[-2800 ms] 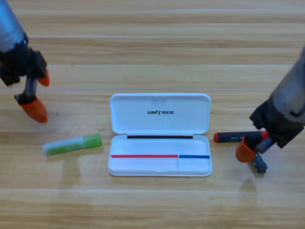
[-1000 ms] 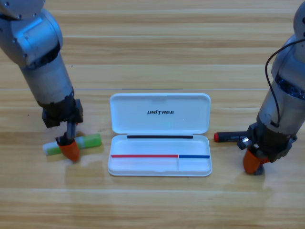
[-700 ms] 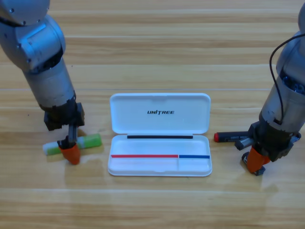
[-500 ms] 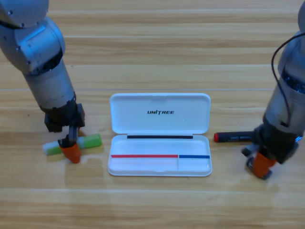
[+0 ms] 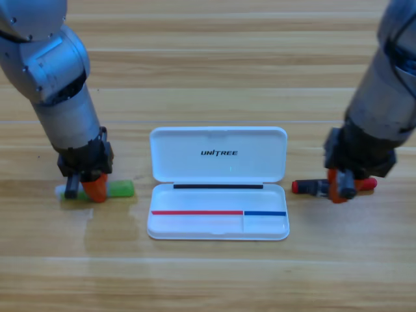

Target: Clean up eraser and pencils

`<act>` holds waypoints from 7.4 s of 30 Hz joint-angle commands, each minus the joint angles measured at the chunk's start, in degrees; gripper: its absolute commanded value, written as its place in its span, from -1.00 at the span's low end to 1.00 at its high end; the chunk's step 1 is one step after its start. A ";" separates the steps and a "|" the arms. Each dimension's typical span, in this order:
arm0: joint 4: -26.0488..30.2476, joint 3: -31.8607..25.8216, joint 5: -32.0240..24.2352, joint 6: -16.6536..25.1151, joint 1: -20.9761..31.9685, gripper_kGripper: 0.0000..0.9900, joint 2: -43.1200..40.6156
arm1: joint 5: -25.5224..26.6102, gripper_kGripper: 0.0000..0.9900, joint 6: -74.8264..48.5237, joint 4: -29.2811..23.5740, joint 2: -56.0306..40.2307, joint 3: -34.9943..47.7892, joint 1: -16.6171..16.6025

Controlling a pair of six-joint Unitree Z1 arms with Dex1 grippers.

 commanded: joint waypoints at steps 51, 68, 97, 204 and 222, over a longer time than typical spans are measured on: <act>24.71 -14.08 1.29 -0.97 -2.77 -1.00 -15.00 | 3.57 0.99 -8.55 3.25 6.66 -5.34 1.65; 24.62 -22.25 -0.64 -8.71 -18.68 -1.00 -4.81 | -2.23 1.00 -18.31 -2.20 14.31 -4.81 -11.01; 23.31 -30.60 -2.49 -8.71 -22.11 -1.00 12.07 | 0.84 -1.00 -25.51 -2.37 21.51 -9.12 -12.59; 28.67 -13.99 -3.19 -2.47 -0.58 1.00 -20.45 | 5.94 1.00 -4.51 10.81 20.98 -30.47 5.60; 27.88 -29.55 -4.24 -3.17 1.71 0.90 -10.34 | 24.84 1.00 1.21 -1.41 -17.42 -3.67 5.34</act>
